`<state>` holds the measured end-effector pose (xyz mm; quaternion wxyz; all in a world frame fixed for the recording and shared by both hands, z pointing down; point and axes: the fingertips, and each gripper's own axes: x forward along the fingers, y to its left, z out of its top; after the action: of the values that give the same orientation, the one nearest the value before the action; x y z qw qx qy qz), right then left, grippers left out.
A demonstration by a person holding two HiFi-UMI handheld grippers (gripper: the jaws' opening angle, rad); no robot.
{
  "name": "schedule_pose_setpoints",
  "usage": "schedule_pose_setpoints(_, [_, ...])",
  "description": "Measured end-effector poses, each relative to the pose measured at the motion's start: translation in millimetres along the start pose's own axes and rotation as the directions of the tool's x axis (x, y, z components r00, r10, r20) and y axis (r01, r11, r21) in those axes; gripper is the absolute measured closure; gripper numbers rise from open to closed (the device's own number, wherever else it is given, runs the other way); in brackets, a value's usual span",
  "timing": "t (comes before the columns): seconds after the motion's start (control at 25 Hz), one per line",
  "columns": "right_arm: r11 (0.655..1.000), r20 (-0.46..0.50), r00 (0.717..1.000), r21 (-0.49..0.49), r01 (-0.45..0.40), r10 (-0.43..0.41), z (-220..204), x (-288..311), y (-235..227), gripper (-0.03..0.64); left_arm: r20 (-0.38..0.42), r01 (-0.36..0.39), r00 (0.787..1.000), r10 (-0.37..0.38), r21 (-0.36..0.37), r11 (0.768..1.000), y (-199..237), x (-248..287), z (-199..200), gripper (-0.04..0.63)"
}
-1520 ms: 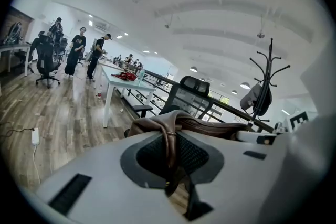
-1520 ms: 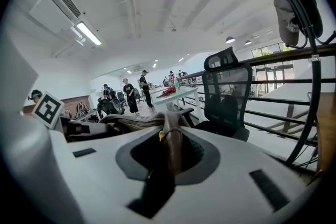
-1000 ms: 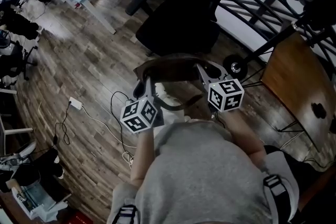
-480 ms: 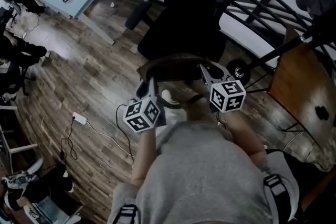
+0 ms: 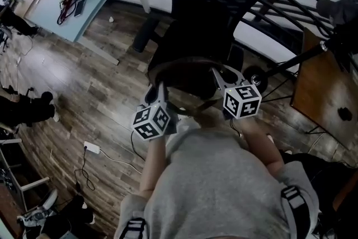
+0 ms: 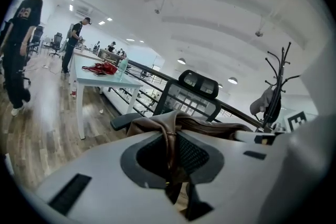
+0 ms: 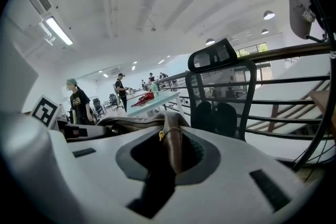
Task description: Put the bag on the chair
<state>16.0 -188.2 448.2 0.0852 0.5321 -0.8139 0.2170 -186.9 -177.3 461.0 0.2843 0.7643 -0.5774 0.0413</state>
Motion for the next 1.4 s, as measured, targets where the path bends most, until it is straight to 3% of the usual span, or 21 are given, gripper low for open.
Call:
schedule_pose_setpoints(0.64, [0.986, 0.026, 0.988, 0.075, 0.152, -0.154, 20, 74, -23, 0.568, -0.098, 0.142, 0.986, -0.135, 0.068, 0.988, 32, 99, 41, 0.551])
schedule_pose_setpoints(1.0, [0.965, -0.011, 0.973, 0.126, 0.232, -0.232, 5, 100, -57, 0.568, -0.174, 0.194, 0.969, -0.177, 0.082, 0.978, 33, 154, 31, 0.551])
schedule_pose_setpoints(1.4, [0.959, -0.080, 0.966, 0.126, 0.254, -0.246, -20, 142, -104, 0.568, -0.219, 0.188, 0.961, -0.172, 0.056, 0.981, 38, 220, 2, 0.551])
